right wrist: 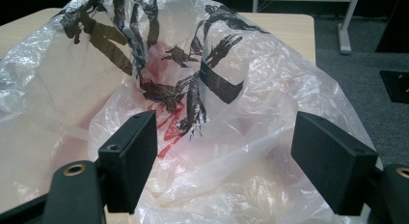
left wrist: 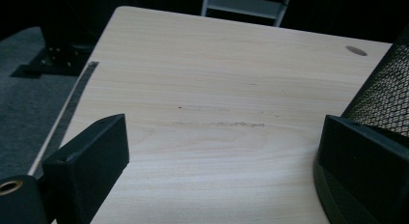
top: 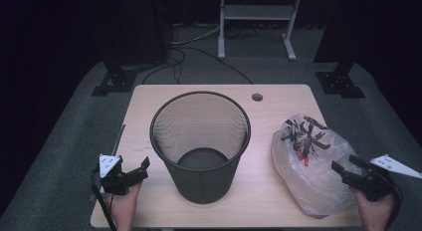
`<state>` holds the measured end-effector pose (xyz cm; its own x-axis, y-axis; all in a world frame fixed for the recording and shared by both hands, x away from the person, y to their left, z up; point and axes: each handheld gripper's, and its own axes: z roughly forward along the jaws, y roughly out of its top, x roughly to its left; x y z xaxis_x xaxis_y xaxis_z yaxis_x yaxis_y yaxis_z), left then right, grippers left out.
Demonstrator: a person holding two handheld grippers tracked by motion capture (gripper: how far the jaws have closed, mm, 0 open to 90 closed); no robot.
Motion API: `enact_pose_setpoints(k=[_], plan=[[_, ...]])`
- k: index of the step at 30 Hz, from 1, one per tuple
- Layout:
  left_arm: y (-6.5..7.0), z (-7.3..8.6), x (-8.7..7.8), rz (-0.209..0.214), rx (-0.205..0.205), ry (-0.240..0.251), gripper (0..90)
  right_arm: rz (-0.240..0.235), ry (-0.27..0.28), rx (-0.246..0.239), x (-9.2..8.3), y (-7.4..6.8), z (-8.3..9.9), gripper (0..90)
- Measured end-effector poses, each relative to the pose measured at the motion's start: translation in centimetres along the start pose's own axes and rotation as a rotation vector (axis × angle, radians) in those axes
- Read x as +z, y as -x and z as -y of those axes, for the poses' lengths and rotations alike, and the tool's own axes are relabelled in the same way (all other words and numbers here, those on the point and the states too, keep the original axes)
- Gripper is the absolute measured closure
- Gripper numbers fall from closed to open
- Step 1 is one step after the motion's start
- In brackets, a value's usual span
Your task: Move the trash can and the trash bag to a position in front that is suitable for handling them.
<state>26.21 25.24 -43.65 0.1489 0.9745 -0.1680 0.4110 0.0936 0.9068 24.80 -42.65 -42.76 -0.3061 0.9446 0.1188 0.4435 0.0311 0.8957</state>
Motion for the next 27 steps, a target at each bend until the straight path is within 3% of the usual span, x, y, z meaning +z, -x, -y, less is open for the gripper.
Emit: enact_pose_setpoints(k=[9, 14, 27], plan=[[-0.1, 0.1, 0.0, 0.01, -0.008, 0.001, 3.2, -0.005, 0.003, 0.013, -0.1, 0.2, 0.1, 23.8], [-0.1, -0.1, -0.1, 0.019, -0.015, 0.011, 3.2, -0.001, -0.006, -0.012, 0.0, -0.3, -0.2, 23.9], [1.7, -0.5, 0.5, 0.071, -0.017, 0.026, 3.2, -0.012, 0.008, -0.015, -0.2, -0.7, -0.5, 23.9]])
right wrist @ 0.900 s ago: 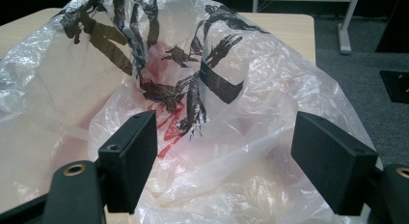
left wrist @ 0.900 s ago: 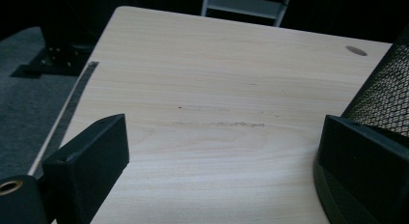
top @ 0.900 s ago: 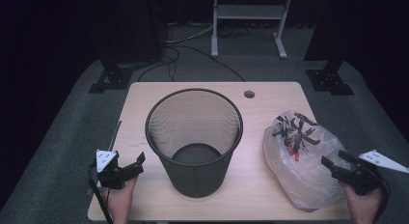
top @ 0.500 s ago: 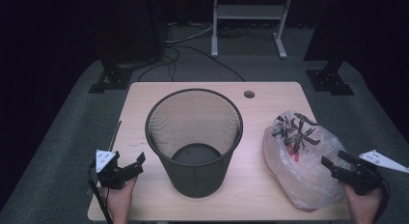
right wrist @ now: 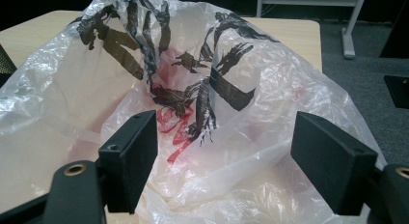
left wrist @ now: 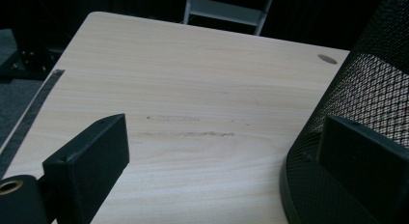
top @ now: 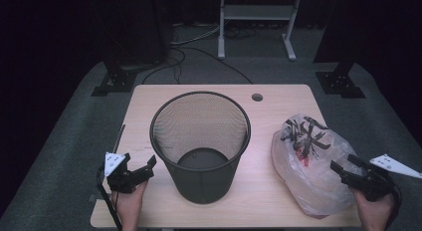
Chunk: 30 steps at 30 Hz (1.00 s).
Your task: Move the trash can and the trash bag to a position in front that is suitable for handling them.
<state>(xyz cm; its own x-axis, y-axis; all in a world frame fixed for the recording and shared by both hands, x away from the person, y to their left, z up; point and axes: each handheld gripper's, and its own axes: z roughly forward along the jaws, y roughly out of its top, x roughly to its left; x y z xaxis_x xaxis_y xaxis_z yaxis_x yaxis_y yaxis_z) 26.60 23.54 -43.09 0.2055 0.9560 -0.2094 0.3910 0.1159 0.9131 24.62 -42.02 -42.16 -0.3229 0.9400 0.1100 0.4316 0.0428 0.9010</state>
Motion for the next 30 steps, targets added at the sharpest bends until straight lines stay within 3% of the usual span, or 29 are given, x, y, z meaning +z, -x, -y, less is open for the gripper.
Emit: enact_pose_setpoints(k=[18, 30], plan=[[2.0, -0.2, 1.4, 0.053, 0.025, -0.016, 4.1, -0.007, 0.0, -0.002, 0.1, -0.1, 0.0, 23.9], [3.0, -0.1, 1.3, 0.012, -0.002, -0.019, 5.0, -0.003, 0.007, -0.004, -0.1, 0.0, -0.1, 23.9]])
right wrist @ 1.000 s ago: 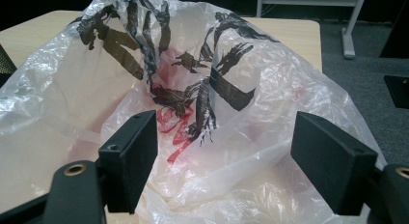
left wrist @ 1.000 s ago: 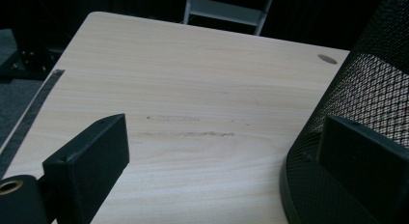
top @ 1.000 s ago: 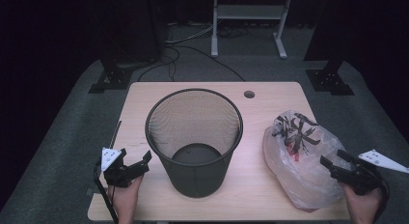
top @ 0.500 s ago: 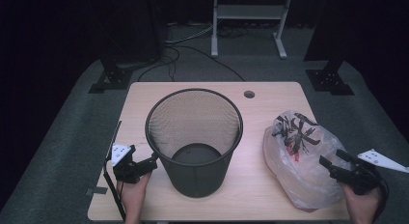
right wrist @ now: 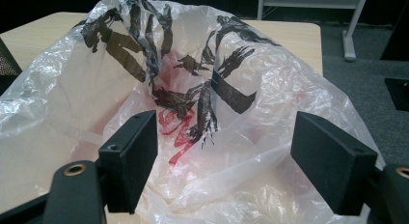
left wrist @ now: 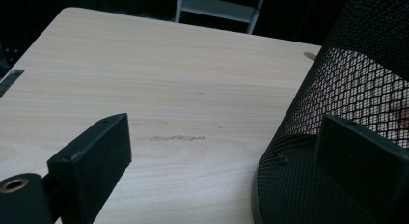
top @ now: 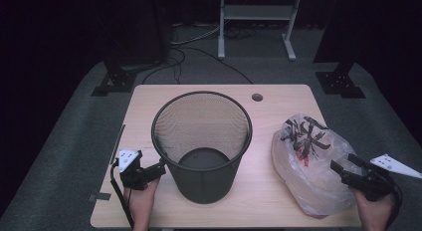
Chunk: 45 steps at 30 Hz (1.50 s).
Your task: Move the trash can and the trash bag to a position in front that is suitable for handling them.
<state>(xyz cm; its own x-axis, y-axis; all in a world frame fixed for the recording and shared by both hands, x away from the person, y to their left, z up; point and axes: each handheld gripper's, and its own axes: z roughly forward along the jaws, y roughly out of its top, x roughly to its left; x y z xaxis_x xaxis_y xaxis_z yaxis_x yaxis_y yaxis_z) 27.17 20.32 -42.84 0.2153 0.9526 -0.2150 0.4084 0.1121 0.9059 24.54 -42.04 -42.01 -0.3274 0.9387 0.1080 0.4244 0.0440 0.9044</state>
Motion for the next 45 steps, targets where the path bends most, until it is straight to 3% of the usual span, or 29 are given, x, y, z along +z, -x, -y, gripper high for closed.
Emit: enact_pose_setpoints(k=[7, 20, 30, 39, 45], plan=[[1.7, 0.0, 0.5, 0.001, 0.001, -0.015, 5.0, 0.001, -0.001, 0.002, 0.0, 0.1, 0.0, 23.9], [4.4, 0.4, 1.3, 0.076, 0.041, -0.034, 5.0, -0.001, 0.004, 0.004, -0.1, 0.2, 0.0, 23.9], [5.8, 0.6, 1.6, 0.125, 0.068, -0.044, 5.0, -0.003, 0.005, 0.003, -0.1, 0.2, 0.0, 23.9], [7.2, 0.6, 1.9, 0.166, 0.118, -0.054, 5.1, -0.007, 0.001, 0.002, 0.0, 0.1, 0.0, 23.9], [8.1, 0.7, 2.1, 0.215, 0.16, -0.058, 5.0, -0.012, -0.002, -0.005, 0.1, 0.0, 0.0, 23.9]])
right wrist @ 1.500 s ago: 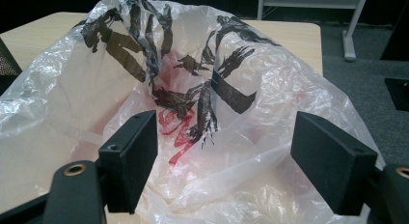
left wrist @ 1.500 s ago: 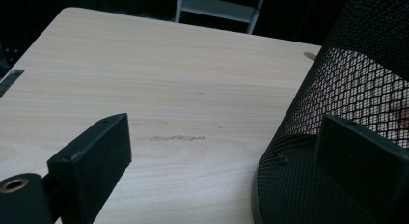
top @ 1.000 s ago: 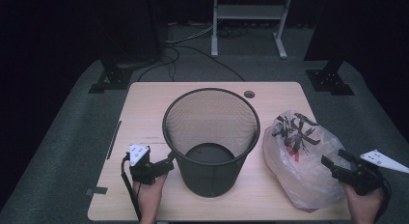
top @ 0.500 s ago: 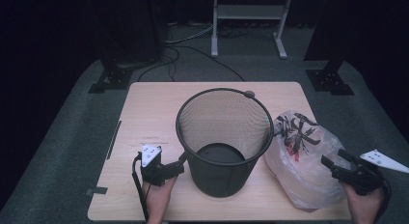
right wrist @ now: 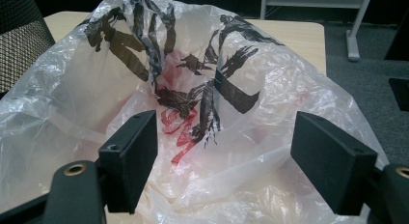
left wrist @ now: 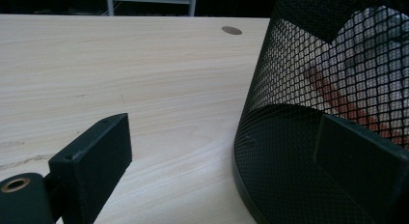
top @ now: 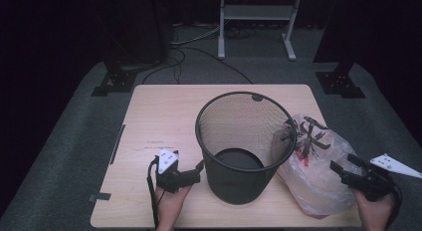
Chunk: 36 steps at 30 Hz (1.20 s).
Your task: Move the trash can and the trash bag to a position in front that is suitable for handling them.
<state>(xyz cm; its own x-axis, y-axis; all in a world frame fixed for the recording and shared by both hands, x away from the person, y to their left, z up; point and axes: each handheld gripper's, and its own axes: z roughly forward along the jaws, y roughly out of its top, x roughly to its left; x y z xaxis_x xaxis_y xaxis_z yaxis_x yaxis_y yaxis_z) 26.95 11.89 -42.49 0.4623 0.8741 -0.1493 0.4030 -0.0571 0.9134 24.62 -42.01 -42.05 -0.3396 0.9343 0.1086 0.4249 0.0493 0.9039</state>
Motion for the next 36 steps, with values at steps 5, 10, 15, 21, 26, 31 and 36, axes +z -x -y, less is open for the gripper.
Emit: enact_pose_setpoints(k=[5, 10, 15, 21, 26, 31, 36], plan=[[0.0, 0.0, 0.0, 0.003, 0.009, 0.0, 4.9, -0.005, -0.006, -0.006, 0.1, -0.1, 0.0, 23.9], [-0.6, 0.1, -0.1, -0.015, 0.004, -0.003, 4.8, -0.014, -0.012, -0.013, 0.1, -0.2, -0.1, 23.9], [-1.7, 0.1, -0.6, -0.049, -0.007, 0.006, 4.7, -0.022, -0.014, -0.013, 0.1, -0.3, -0.2, 24.0], [-3.4, 0.1, -1.2, -0.092, -0.03, 0.015, 4.7, -0.032, -0.028, -0.013, 0.4, -0.4, -0.1, 23.9], [-4.9, 0.2, -1.9, -0.135, -0.049, 0.018, 4.7, -0.038, -0.042, -0.02, 0.8, -0.6, -0.2, 23.9], [-6.5, 0.4, -2.5, -0.166, -0.089, 0.025, 4.6, -0.046, -0.051, -0.026, 1.0, -0.8, -0.4, 23.9], [-7.6, 0.5, -3.1, -0.206, -0.103, 0.033, 4.6, -0.06, -0.06, -0.029, 1.5, -0.9, -0.8, 23.9]])
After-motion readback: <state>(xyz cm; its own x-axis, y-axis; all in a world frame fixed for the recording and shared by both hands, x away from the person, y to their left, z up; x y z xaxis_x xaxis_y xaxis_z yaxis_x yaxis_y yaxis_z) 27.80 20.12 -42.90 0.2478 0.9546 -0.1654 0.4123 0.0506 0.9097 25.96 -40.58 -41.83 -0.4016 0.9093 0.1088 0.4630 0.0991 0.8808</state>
